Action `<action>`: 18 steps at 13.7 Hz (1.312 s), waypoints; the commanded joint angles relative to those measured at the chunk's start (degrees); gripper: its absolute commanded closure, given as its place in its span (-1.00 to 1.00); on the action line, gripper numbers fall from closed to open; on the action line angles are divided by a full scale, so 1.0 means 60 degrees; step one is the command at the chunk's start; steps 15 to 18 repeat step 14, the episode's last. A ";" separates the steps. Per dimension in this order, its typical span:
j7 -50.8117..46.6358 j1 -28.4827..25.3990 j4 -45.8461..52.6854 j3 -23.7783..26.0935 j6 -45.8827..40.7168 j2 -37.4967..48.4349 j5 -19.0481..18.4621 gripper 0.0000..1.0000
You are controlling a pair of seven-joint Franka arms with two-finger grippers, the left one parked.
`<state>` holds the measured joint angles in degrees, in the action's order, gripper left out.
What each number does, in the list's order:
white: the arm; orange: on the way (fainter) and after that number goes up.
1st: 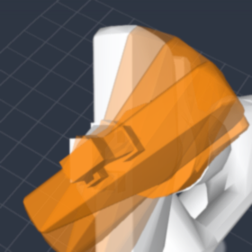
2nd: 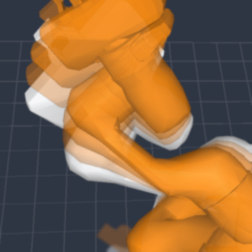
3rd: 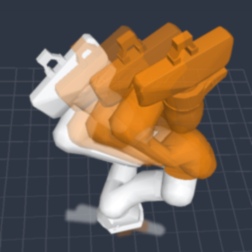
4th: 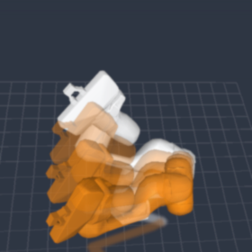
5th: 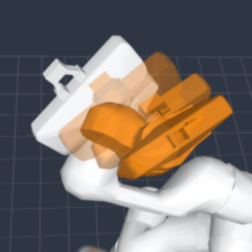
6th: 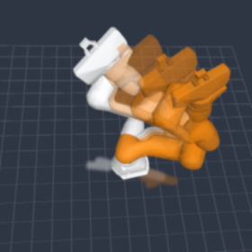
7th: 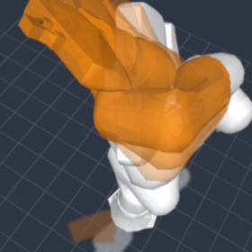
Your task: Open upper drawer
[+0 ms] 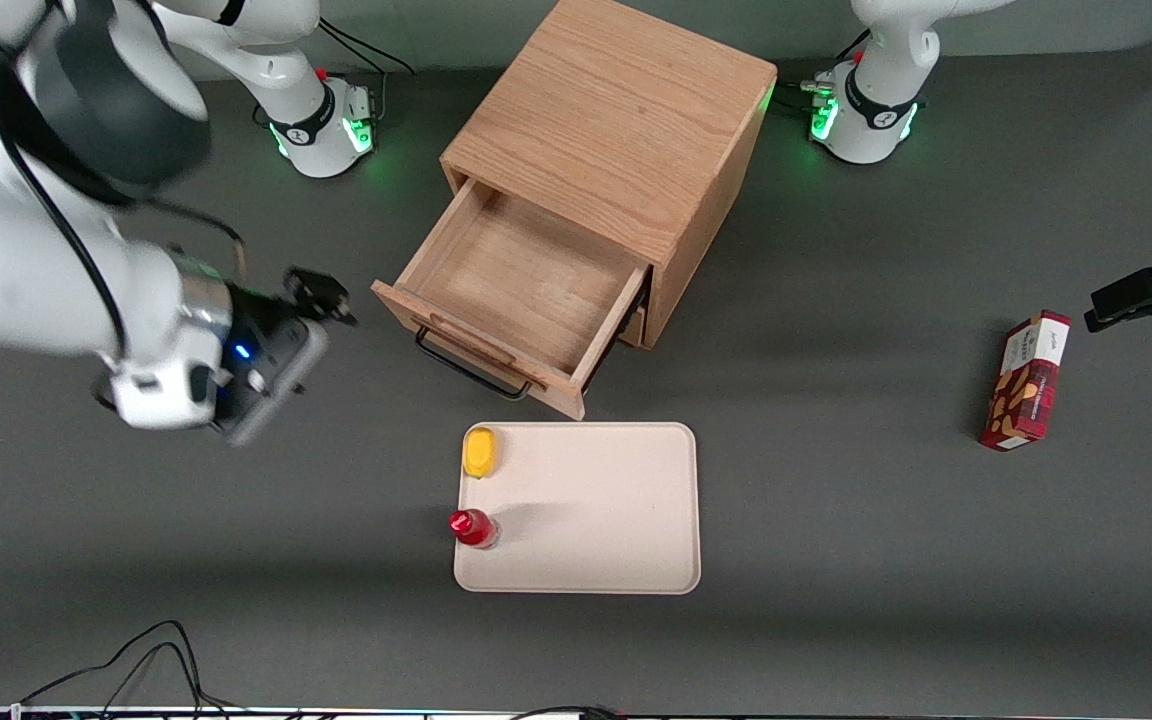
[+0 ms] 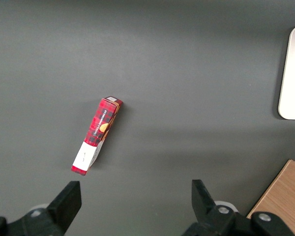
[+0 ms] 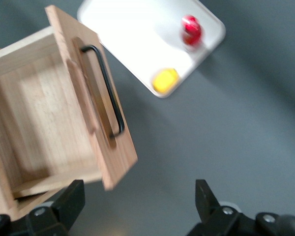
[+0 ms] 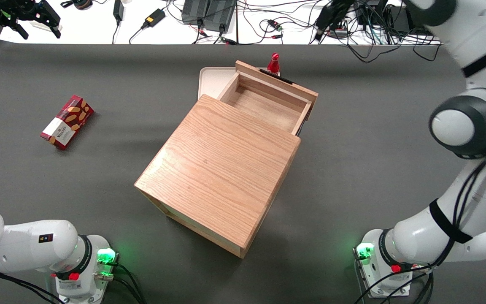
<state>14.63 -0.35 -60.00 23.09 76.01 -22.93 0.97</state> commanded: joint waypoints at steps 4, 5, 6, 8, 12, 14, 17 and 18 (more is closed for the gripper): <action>-0.2979 -0.0015 -0.1069 -0.2146 -0.2318 0.2763 -0.0220 -1.00; -0.2994 0.0000 -0.1973 -0.2382 -0.2456 0.3333 -0.0220 -1.00; -0.3009 0.0058 -0.3229 -0.2587 -0.1936 0.4078 -0.0234 -1.00; -0.3009 0.0088 -0.5836 -0.2997 -0.0283 0.5718 -0.0191 -1.00; -0.3008 0.0073 -0.7579 -0.3336 0.1204 0.6534 -0.0219 -1.00; -0.3198 0.0088 -0.7154 -0.3438 0.1117 0.6182 -0.0205 -1.00; -0.3198 0.0088 -0.7154 -0.3438 0.1117 0.6182 -0.0205 -1.00; -0.3198 0.0088 -0.7154 -0.3438 0.1117 0.6182 -0.0205 -1.00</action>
